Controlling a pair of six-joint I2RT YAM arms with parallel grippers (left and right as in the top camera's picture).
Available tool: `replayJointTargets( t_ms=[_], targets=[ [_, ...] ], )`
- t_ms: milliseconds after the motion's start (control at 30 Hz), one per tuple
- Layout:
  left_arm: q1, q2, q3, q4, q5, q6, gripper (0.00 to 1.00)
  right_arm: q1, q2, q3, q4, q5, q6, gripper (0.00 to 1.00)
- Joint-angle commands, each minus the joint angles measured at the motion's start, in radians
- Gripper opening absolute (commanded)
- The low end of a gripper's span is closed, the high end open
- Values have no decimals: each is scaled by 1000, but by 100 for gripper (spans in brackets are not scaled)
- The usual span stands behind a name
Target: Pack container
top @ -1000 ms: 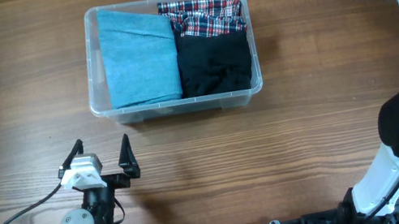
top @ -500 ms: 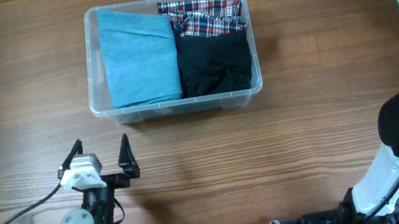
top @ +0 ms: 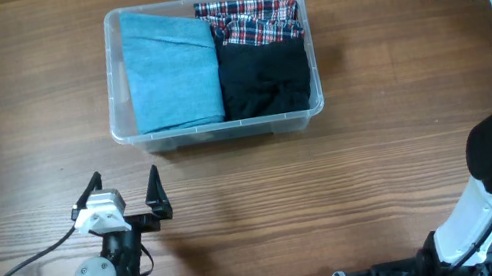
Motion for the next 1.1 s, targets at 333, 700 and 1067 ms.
replayJointTargets(
  t_ms=[333, 700, 1067],
  targets=[
    [7, -11, -5, -6, -17, 5, 100, 29, -66, -3, 2, 10, 7, 99],
    [7, -11, -5, -6, -17, 5, 100, 221, -381, -3, 2, 10, 7, 100],
    [7, -11, -5, -6, -17, 5, 100, 302, -672, -262, 232, 25, -79, 100]
  ],
)
